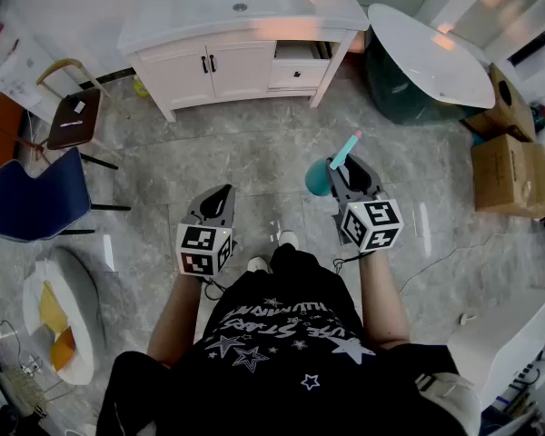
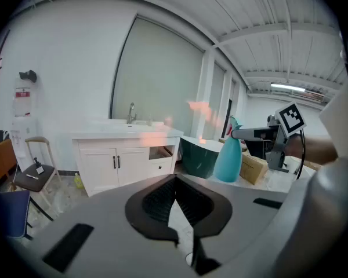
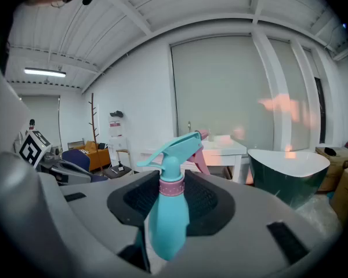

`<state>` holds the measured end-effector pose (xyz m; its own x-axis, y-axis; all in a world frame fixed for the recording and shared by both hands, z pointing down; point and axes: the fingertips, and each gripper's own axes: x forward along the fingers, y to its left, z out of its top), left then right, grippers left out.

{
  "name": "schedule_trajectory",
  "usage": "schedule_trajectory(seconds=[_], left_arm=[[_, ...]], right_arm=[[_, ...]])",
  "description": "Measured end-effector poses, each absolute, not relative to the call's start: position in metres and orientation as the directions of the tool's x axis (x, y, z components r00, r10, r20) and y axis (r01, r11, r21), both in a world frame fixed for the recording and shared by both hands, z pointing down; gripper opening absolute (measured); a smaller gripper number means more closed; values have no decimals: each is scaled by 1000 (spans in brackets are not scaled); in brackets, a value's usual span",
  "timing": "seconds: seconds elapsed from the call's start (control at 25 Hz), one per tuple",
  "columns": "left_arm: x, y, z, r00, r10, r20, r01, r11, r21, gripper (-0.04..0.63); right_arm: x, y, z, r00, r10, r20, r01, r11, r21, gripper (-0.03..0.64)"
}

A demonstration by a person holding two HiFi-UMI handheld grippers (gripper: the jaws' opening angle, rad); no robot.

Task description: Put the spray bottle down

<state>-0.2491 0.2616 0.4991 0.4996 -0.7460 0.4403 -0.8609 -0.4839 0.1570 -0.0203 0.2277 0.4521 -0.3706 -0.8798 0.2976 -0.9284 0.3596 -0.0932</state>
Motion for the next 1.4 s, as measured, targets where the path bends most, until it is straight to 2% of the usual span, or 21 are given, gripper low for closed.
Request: schedule_trajectory(seconds=[0.52, 0.8, 1.08, 1.4], left_arm=[[-254, 292, 507, 494, -737, 460, -864, -477, 163, 15], [-250, 272, 494, 483, -761, 433, -871, -470, 146, 15], [-233, 226, 501, 445, -774, 451, -891, -435, 132, 15], [-181, 109, 488, 414, -796, 441, -905, -410, 109, 15]], right_arm=[[-27, 251, 450, -391, -869, 304, -920, 382, -93, 144], [-11, 239, 449, -392, -882, 263, -920, 368, -136, 144], [6, 176, 467, -421, -872, 251, -905, 387, -175, 146], [60, 47, 458, -446, -871, 208, -891, 408, -201, 146]])
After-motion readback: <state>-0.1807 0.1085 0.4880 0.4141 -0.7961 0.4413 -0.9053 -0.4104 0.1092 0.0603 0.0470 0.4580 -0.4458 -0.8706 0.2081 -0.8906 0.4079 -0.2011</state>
